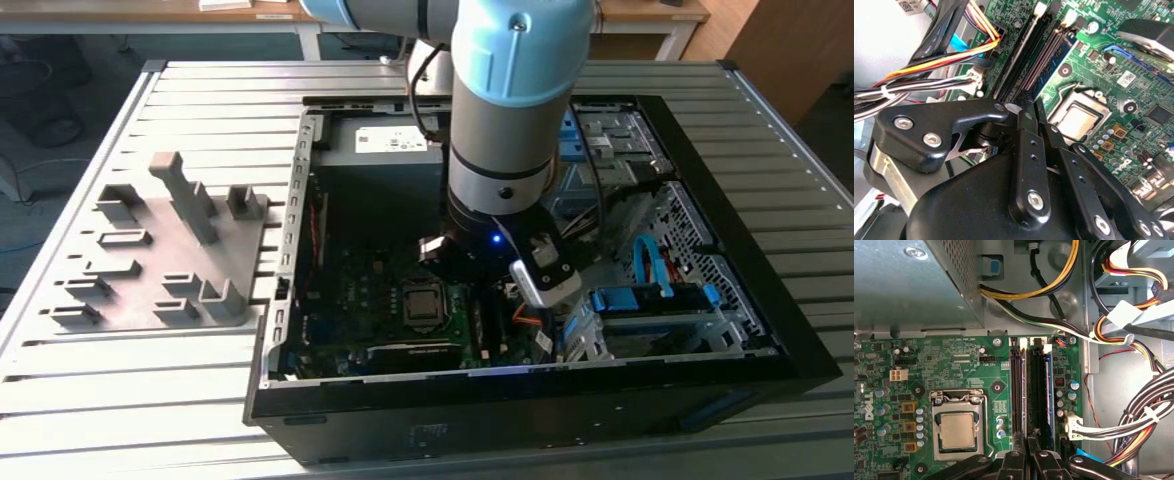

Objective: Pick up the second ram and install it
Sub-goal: 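Insert the second ram into the second slot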

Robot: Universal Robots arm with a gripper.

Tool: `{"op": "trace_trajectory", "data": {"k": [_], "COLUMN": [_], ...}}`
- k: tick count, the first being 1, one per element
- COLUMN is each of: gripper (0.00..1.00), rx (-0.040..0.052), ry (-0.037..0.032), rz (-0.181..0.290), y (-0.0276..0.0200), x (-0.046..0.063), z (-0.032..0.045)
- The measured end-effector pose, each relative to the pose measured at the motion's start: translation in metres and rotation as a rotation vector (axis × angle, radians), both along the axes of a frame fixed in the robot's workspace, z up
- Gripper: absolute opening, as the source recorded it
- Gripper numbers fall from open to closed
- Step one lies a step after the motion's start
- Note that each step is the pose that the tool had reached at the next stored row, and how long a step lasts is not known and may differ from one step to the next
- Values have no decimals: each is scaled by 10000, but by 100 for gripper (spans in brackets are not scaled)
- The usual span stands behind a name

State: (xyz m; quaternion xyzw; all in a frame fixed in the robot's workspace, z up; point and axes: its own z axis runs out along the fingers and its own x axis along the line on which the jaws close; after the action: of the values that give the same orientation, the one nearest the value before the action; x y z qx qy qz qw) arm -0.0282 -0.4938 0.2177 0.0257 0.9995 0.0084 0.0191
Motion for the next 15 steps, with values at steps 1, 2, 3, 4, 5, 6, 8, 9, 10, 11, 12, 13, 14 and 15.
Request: {"op": "trace_trajectory", "data": {"k": [1,2,3,4,5,6,8,9,10,11,12,13,14,15], "gripper": [14,14,14,14,14,14,14,14,14,14,14,14,14,14], "rx": [-2,2,1,1,0,-1,-16,-20,-24,-26,-33,-45,-67,-93], "ry": [0,-1,0,0,0,1,0,-1,-2,-2,-3,-3,-3,-3], "rz": [0,0,1,1,1,1,1,1,1,0,0,1,0,0], "y": [5,10,14,14,14,15,15,15,15,16,16,16,15,15], "x": [0,0,0,0,0,0,0,0,0,0,0,0,0,0], "z": [-6,-13,-17,-18,-18,-18,-19,-19,-17,-14,-10,-3,7,18]}}
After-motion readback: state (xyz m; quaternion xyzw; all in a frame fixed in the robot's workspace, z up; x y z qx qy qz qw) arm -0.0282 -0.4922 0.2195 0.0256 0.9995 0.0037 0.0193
